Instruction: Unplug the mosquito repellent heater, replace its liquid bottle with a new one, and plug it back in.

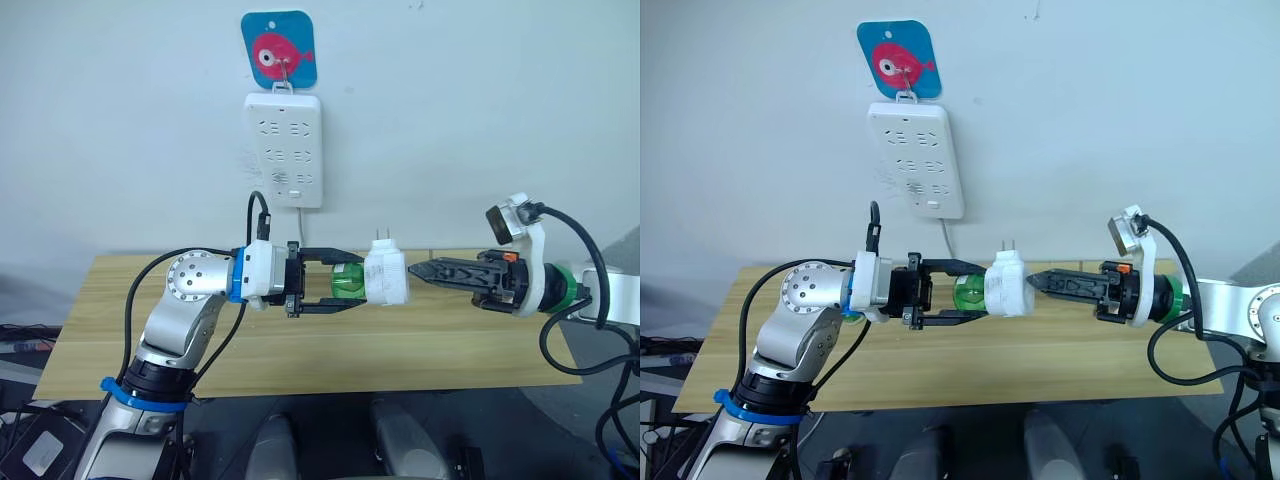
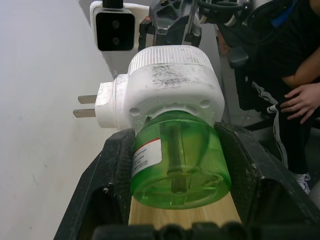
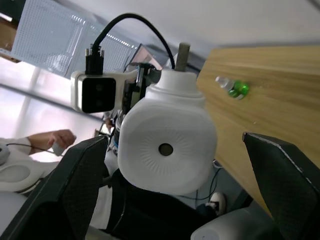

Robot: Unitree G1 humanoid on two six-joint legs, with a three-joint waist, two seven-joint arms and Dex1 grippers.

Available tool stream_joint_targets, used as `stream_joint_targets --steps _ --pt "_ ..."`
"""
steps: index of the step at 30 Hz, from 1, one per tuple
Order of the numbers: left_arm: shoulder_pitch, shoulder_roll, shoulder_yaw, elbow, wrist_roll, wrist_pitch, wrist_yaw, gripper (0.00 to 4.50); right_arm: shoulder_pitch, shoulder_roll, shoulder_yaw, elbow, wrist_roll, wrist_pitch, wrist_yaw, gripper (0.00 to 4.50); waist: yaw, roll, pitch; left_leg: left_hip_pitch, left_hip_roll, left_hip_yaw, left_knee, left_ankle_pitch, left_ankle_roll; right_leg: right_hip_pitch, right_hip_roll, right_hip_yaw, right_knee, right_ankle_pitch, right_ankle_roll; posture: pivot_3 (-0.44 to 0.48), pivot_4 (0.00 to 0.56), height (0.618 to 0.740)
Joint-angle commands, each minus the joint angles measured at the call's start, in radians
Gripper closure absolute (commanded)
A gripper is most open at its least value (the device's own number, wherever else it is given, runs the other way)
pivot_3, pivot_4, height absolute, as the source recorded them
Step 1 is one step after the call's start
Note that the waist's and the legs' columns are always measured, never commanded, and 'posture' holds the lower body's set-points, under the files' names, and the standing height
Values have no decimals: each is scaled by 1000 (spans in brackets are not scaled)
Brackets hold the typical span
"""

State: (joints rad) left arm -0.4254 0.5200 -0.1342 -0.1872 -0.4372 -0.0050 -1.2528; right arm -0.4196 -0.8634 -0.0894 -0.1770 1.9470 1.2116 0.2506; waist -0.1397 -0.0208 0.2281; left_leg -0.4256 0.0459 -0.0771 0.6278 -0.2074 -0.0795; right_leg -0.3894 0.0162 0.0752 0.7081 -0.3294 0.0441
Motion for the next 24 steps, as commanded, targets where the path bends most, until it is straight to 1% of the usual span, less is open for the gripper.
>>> stream_joint_targets --steps 1,8,11,17,24 --pt "-24 -3 2 -16 7 -31 3 2245 -24 11 -2 -34 25 -10 16 0 3 0 0 0 0 0 0 0 0 0 0 0 0 0 0 -181 199 725" --pt "-24 -6 -9 -20 8 -40 -4 2245 -38 57 35 -53 25 -37 -31 0 3 0 0 -1 0 0 0 0 0 0 0 0 -1 0 0 -181 200 725" --pt "-21 -9 -17 -28 6 -40 -3 2245 -46 57 49 -43 25 -32 -45 0 3 0 0 -1 0 -1 0 0 0 0 0 -1 -1 0 0 -179 201 725" --pt "-20 -11 -19 -29 10 -47 -2 2245 -52 13 61 -32 25 9 9 0 4 0 1 -1 0 -1 0 0 0 0 0 -1 -1 0 0 -178 202 725" --pt "-22 -15 -29 -30 14 -57 -10 2245 -49 47 91 -40 25 -5 18 0 4 0 1 -1 0 -1 0 0 0 0 0 -1 -1 0 0 -177 205 725"
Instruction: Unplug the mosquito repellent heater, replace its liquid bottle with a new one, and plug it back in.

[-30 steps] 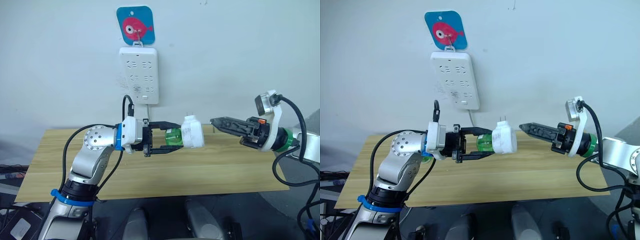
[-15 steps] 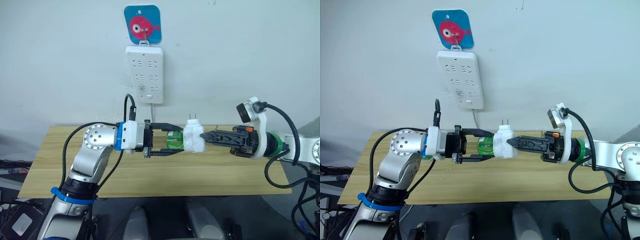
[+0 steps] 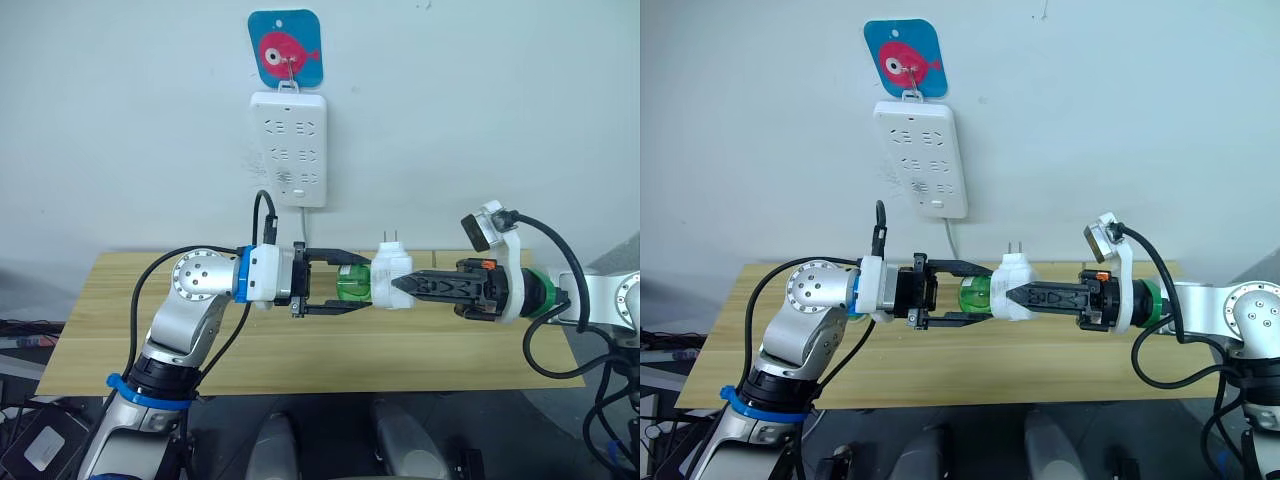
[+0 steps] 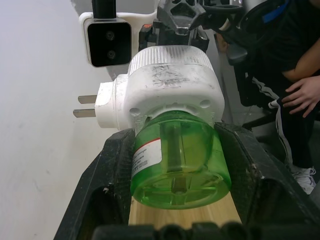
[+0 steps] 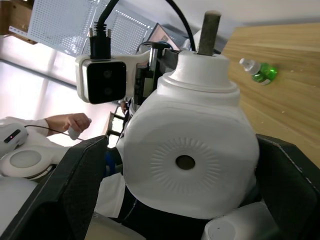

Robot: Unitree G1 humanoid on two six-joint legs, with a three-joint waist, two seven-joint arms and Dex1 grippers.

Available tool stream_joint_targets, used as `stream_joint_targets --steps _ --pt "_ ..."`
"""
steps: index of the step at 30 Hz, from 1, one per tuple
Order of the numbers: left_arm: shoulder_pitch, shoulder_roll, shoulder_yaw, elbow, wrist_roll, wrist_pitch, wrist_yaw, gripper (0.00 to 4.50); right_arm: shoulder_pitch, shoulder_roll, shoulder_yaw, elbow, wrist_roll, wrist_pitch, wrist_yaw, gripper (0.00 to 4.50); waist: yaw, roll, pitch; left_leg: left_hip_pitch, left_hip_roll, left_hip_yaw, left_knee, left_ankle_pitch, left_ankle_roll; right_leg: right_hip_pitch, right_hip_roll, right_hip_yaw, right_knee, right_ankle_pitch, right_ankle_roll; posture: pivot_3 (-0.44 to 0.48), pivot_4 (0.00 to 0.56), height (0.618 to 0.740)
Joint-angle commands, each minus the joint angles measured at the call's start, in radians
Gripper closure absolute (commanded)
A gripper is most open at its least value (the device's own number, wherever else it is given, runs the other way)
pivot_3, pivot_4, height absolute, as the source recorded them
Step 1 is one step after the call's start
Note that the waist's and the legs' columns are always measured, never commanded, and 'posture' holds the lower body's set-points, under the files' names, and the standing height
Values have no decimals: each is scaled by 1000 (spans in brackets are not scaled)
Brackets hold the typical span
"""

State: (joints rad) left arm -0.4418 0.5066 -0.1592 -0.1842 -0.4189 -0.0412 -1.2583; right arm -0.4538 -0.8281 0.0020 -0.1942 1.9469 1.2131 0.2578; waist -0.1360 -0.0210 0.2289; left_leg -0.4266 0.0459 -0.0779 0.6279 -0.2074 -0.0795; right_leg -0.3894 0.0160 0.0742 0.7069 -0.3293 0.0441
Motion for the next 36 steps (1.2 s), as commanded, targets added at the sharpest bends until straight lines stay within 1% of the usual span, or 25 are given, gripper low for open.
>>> stream_joint_targets --steps 1,2,5,6,7,8,12,14,15,16,19,20,22,23,28,29,30,32,33,36 --pt "-5 -3 -7 -33 -4 -22 -5 2245 -18 19 7 -20 25 -9 1 0 0 0 0 0 0 0 0 0 0 0 0 0 0 0 0 -177 205 725" --pt "-5 -4 -9 -33 -3 -23 -3 2245 -22 26 15 -16 25 -11 -10 0 0 0 0 0 0 0 0 0 0 0 0 0 0 0 0 -177 205 725" --pt "-3 -6 -16 -37 -1 -27 -2 2245 -34 35 31 -14 25 -9 -22 542 0 0 0 0 0 0 0 0 0 0 0 0 0 0 0 -175 208 725" --pt "-2 -6 -18 -37 -1 -28 -3 2245 -37 38 34 -12 25 -8 -25 963 1 0 0 0 0 0 0 0 0 0 0 0 0 0 0 -175 208 725" --pt "-2 -7 -19 -36 0 -32 -3 2245 -39 41 36 -9 25 -8 -29 1161 1 0 0 0 0 0 0 0 0 0 0 0 0 0 0 -175 208 725" --pt "-2 -6 -21 -36 2 -38 -7 2245 -41 44 38 -7 25 -7 -30 1234 0 0 0 0 0 0 0 0 0 0 0 0 0 0 0 -174 210 725" --pt "3 -5 -25 -38 3 -44 -13 2245 -43 53 40 -3 25 -2 -27 1249 1 0 1 0 0 0 0 0 0 0 0 0 0 0 0 -172 212 725" --pt "5 1 -25 -47 -12 -12 -12 2245 -43 56 39 -3 25 0 -21 1250 1 0 1 0 0 0 0 0 0 0 0 0 0 0 0 -172 212 725" --pt "4 11 -26 -56 -33 41 -8 2245 -42 56 37 -5 25 1 -17 1251 1 0 1 0 0 0 0 0 0 0 0 0 0 0 0 -172 212 725" --pt "-1 35 -28 -65 -69 150 0 2245 -39 54 35 -6 25 3 -10 1251 0 0 1 0 0 0 0 0 0 0 0 0 0 0 0 -172 212 725" --pt "-67 109 -7 -41 -273 577 24 2245 -29 47 33 -20 25 5 5 1279 -2 0 4 0 0 -1 0 0 0 0 0 -1 1 0 0 -163 213 725" --pt "-92 120 3 -25 -326 670 24 2245 -26 46 33 -22 25 5 8 1289 -2 1 5 0 0 -2 0 0 0 0 0 -1 1 0 0 -163 213 725" --pt "-134 126 17 6 -372 759 15 2245 -22 46 33 -30 25 3 12 1334 -2 0 7 0 0 -2 1 0 0 0 0 -2 1 0 0 -167 215 725" --pt "-146 131 20 12 -377 777 6 2245 -20 47 33 -33 25 2 13 1340 -2 0 8 0 0 -2 1 0 0 0 0 -2 1 0 0 -167 215 725" --pt "-151 132 23 6 -321 710 -23 2245 -9 51 29 -44 25 -15 5 1340 -1 1 10 0 0 -2 0 0 0 0 0 -2 0 0 0 -172 214 725" --pt "-152 129 23 15 -304 682 -26 2245 -6 51 27 -45 25 -19 2 1340 0 1 10 0 0 -2 -1 0 1 0 0 -2 0 0 0 -173 214 725" --pt "-152 128 15 24 -257 617 -33 2245 -2 52 25 -45 25 -23 -1 1341 0 1 10 0 0 -2 -1 0 1 0 0 -2 0 0 0 -174 214 725" --pt "-134 125 1 38 -147 422 -66 1519 3 53 21 -44 25 -31 -6 1341 2 1 10 0 0 -2 0 0 1 0 0 -2 0 0 0 -176 215 725" --pt "-120 121 -1 47 -98 323 -78 1304 5 53 20 -43 25 -33 -8 1344 3 1 10 0 0 -1 0 0 0 0 0 -2 0 0 0 -176 215 725" --pt "-86 111 6 70 -38 137 -122 366 11 53 15 -46 25 -37 -12 1474 3 1 11 0 0 0 0 0 0 0 0 -1 0 1 -1 -180 216 725"
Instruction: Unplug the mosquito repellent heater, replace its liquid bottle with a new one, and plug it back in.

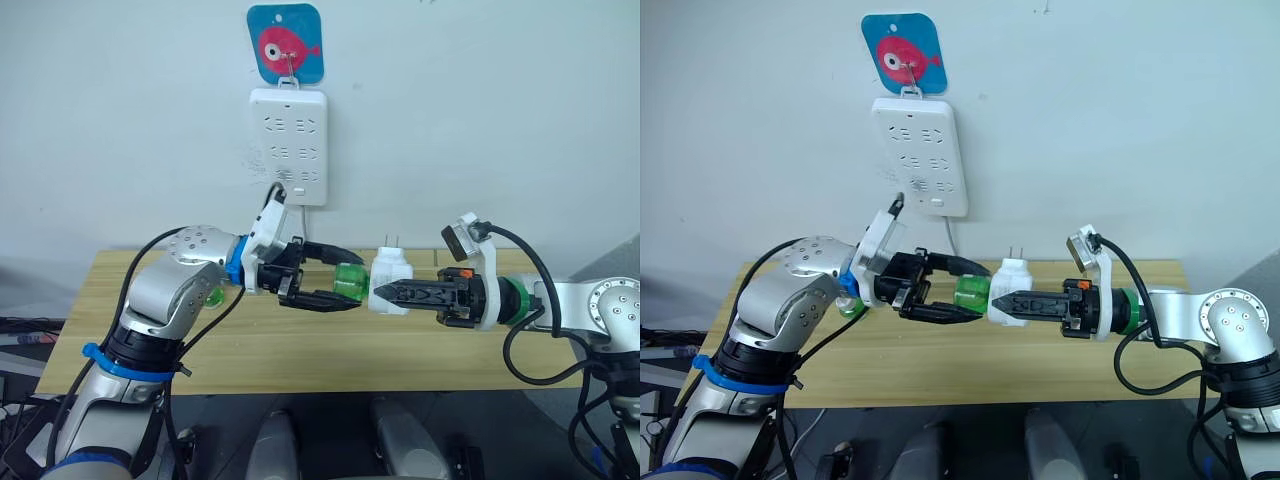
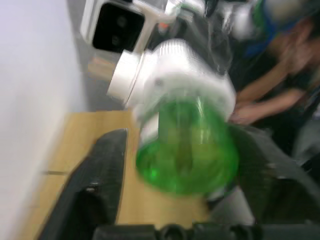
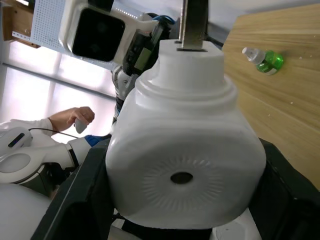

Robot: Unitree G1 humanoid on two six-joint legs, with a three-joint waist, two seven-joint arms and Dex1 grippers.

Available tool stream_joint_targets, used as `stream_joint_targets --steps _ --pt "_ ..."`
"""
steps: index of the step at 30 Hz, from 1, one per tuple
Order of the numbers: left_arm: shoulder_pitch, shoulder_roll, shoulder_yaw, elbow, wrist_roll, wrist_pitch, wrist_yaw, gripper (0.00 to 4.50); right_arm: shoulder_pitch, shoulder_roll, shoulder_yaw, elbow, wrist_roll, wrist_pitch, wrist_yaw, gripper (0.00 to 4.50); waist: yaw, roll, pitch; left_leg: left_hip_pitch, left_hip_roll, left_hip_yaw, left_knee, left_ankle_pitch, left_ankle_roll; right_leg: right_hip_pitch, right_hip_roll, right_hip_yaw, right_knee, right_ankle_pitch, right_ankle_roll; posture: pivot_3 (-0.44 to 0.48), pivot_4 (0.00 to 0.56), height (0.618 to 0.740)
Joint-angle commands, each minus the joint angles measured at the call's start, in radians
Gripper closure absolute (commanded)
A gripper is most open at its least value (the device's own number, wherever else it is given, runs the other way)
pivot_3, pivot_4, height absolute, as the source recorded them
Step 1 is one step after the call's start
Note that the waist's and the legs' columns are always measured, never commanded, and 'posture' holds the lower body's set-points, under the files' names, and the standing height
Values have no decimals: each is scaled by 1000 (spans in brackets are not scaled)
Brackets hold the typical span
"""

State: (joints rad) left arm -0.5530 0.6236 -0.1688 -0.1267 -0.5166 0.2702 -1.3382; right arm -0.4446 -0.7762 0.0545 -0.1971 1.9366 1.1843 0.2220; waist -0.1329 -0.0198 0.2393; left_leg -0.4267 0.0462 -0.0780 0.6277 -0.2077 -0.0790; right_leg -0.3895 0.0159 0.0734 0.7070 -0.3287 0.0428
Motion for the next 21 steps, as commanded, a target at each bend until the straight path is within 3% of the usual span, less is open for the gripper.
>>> stream_joint_targets --steps 1,6,14,17,21 --pt "43 -15 32 22 76 -273 -58 112 3 -1 -38 -44 36 -11 19 1474 1 0 0 0 0 0 0 0 0 0 0 0 0 0 0 -180 216 725" --pt "85 -86 78 45 115 -526 -12 69 -2 4 -41 -38 36 -20 -1 1474 13 0 0 -1 0 0 0 0 0 0 0 0 -1 2 -3 -173 215 725" --pt "95 -101 67 32 109 -583 3 69 -17 3 -35 -37 36 -18 -6 1474 21 0 0 -1 0 0 1 0 0 0 0 -1 -1 2 -3 -172 210 725" --pt "97 -93 58 24 90 -565 -13 623 -17 5 -35 -36 36 -21 -11 1474 20 0 0 -1 0 -1 1 0 0 0 0 -1 -1 2 -4 -172 210 725" --pt "90 -73 45 11 75 -513 -29 1856 -18 9 -35 -38 36 -23 -16 1474 20 0 0 -2 0 -1 1 0 0 0 0 -1 -1 2 -4 -172 210 725"
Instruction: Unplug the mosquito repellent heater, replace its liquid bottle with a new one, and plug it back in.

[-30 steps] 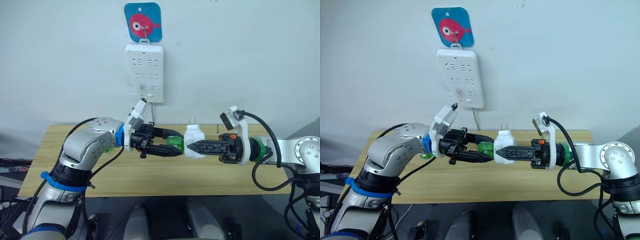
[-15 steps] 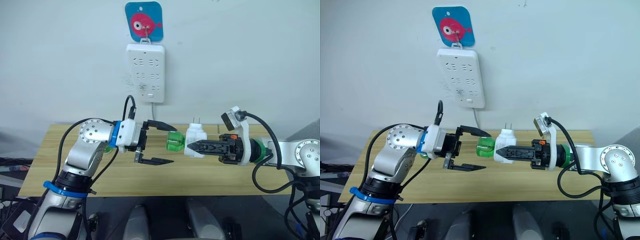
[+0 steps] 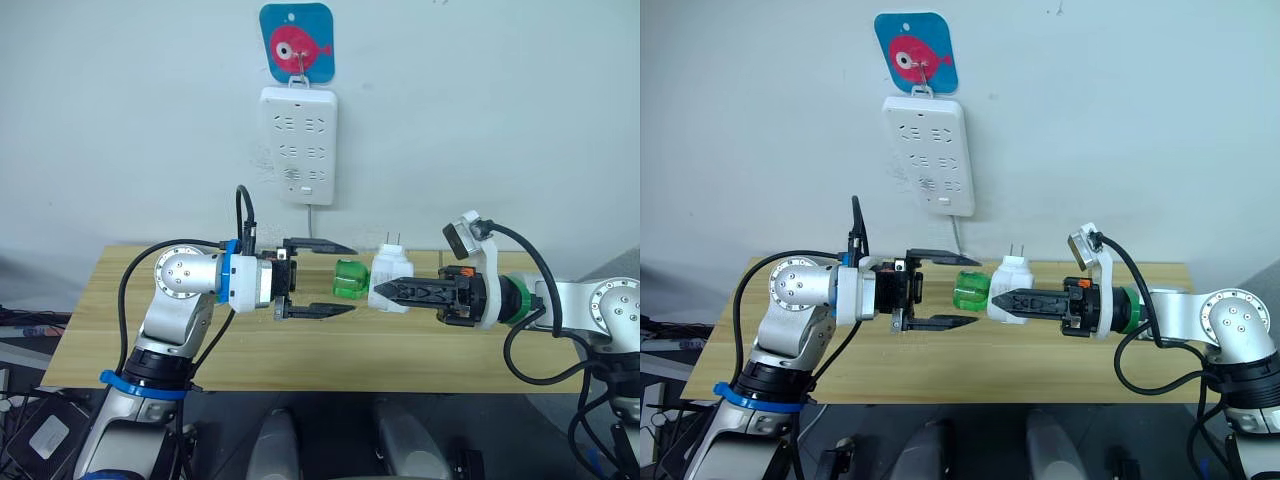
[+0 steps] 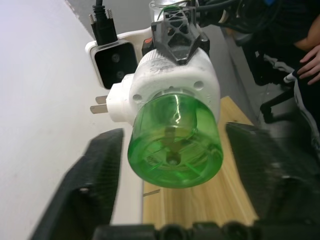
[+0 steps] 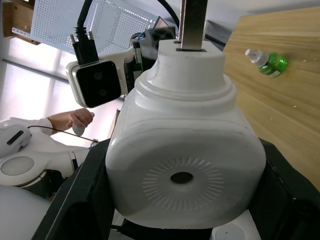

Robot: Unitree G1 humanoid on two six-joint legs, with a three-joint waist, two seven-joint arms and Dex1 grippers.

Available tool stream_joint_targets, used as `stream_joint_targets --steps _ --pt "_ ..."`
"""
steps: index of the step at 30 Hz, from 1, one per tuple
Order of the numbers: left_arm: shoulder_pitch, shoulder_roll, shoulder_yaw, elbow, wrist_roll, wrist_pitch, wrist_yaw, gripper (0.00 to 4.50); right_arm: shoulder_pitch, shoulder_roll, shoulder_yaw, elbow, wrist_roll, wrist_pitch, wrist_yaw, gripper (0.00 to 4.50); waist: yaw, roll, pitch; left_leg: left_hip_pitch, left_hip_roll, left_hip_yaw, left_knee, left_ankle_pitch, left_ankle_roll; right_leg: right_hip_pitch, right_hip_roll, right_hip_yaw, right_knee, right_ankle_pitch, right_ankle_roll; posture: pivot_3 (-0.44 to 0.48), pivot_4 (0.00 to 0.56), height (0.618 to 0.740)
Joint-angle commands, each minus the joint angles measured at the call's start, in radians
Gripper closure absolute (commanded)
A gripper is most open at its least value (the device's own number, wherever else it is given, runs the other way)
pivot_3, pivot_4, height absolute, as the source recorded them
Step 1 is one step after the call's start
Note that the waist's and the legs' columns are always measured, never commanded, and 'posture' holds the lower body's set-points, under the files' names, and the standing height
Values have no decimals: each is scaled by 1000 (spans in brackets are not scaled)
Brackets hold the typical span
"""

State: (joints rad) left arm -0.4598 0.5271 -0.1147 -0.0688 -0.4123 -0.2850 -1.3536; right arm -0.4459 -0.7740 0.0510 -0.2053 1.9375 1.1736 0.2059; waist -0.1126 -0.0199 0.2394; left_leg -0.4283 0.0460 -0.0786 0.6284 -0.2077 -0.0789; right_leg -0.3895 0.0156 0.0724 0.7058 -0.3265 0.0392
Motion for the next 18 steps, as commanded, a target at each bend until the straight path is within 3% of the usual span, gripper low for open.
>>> stream_joint_targets --steps 1,3,5,7,10,14,17,18 --pt "-8 31 -12 -53 -34 67 -18 2144 -18 8 -31 -30 35 -12 -1 1474 0 0 0 0 0 0 0 0 0 0 0 0 0 0 0 -169 211 725" --pt "-25 52 -14 -75 -60 146 -16 2207 -17 6 -30 -35 35 -10 0 1474 -1 0 0 0 0 0 0 0 0 0 0 0 0 0 0 -169 211 725" --pt "-56 109 -18 -107 -143 423 30 2207 -16 4 -27 -40 35 -7 1 1474 -1 0 0 0 0 -1 0 0 0 0 0 -1 0 0 0 -162 209 725" --pt "-119 201 -10 -88 -347 847 50 2207 -13 -7 -19 -53 35 -1 6 1474 -3 -1 1 0 0 -1 0 0 0 0 0 -1 0 0 1 -162 209 725" --pt "-176 246 12 -51 -500 1123 60 2207 -10 -16 -8 -66 35 -2 11 1474 -7 0 2 0 0 -2 0 0 0 0 0 -2 2 -3 5 -163 209 725" --pt "-186 226 41 -88 -519 1176 131 2207 -6 -21 -6 -74 35 -6 13 1474 -6 0 2 -1 0 -2 0 0 0 -1 0 -2 1 -3 5 -163 209 725" --pt "-147 216 25 -141 -426 1053 122 2207 -2 -26 -5 -76 35 -5 19 1474 -3 0 2 -1 1 -2 0 0 0 -1 0 -2 1 -3 5 -164 210 725" --pt "-131 215 18 -155 -392 1002 107 1857 -2 -26 -4 -76 35 -6 21 1474 -3 1 2 -1 1 -2 0 0 0 -1 0 -2 1 -3 4 -164 210 725"
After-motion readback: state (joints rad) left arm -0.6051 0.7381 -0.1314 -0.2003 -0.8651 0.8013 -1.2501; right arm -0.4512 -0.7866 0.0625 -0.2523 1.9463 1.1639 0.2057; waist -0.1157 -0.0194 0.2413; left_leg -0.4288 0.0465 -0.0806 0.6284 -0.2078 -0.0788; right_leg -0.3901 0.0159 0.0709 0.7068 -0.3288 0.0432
